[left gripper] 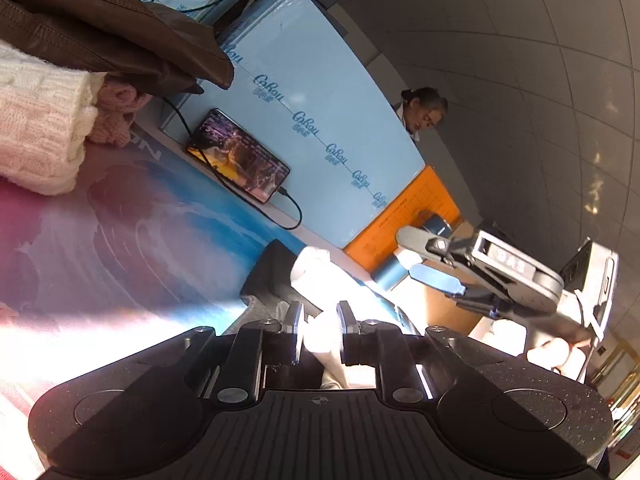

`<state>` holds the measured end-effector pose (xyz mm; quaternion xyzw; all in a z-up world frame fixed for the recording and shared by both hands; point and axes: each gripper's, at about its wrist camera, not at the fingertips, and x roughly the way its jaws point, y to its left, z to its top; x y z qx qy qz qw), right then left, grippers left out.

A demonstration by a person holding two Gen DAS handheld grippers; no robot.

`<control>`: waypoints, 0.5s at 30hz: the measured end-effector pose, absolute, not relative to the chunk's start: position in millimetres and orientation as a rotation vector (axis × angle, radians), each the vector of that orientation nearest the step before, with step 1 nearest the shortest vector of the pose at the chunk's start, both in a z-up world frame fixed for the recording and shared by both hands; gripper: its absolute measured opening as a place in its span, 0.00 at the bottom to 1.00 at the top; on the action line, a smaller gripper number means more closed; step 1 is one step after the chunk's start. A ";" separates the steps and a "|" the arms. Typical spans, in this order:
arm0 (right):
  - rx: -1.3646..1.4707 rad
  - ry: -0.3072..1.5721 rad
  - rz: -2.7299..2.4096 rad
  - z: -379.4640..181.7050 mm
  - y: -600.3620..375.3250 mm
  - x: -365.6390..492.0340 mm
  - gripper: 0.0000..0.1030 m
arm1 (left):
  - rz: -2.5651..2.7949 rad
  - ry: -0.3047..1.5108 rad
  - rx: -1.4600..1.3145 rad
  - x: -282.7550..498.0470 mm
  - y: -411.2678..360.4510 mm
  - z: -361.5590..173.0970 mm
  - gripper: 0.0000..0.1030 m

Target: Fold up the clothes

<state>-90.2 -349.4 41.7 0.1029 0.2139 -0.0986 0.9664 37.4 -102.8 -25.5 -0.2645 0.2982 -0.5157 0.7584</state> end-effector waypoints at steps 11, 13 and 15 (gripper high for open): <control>0.054 0.638 -0.124 -20.2 -300.3 -74.6 0.39 | -1.099 0.660 -0.589 39.5 -103.1 -28.2 0.40; 0.043 0.625 -0.123 -21.0 -298.6 -75.8 0.31 | -1.097 0.670 -0.595 40.4 -103.1 -29.4 0.41; 0.040 0.601 -0.125 -20.1 -298.4 -79.9 0.15 | -1.096 0.675 -0.593 40.8 -103.8 -29.8 0.41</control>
